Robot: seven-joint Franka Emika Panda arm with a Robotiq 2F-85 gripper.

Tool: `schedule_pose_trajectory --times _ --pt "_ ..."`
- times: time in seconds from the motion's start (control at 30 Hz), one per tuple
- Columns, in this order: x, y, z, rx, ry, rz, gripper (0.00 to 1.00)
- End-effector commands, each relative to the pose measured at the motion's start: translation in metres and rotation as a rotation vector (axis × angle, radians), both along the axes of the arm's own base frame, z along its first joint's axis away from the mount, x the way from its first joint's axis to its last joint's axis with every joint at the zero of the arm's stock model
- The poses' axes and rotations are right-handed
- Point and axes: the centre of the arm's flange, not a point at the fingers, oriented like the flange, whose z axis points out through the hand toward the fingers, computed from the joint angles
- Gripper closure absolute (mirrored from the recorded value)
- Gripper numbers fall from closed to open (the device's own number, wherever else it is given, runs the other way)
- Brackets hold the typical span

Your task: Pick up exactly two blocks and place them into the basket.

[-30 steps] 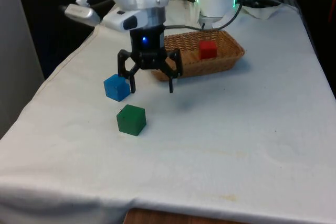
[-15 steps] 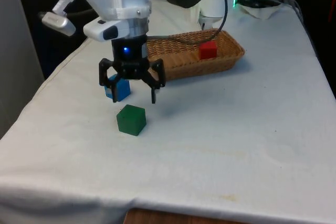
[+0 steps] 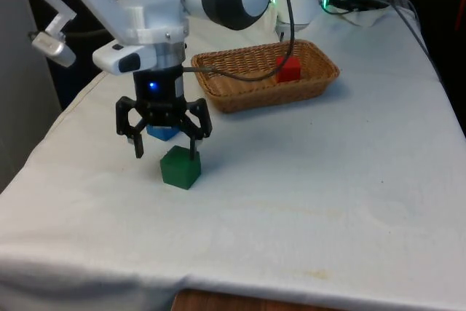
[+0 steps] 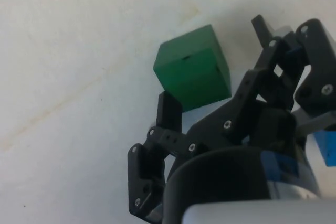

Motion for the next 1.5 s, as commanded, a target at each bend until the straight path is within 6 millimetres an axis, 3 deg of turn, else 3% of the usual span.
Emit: schedule_pose_trajectory --times 0.0,0.2,0.5,0.77,1.03,1.47 --pt "0.001 -0.001 0.0 0.003 -0.002 -0.001 0.0" --pt "0.01 -0.006 -0.014 0.039 -0.005 -0.013 0.0" --pt "0.012 -0.012 -0.011 0.051 -0.02 -0.026 0.0" --pt "0.007 -0.029 0.027 0.057 -0.021 -0.049 0.0" --pt "0.007 -0.027 0.037 0.071 -0.023 -0.049 0.0" --pt "0.01 -0.016 0.016 0.141 -0.028 -0.095 0.0"
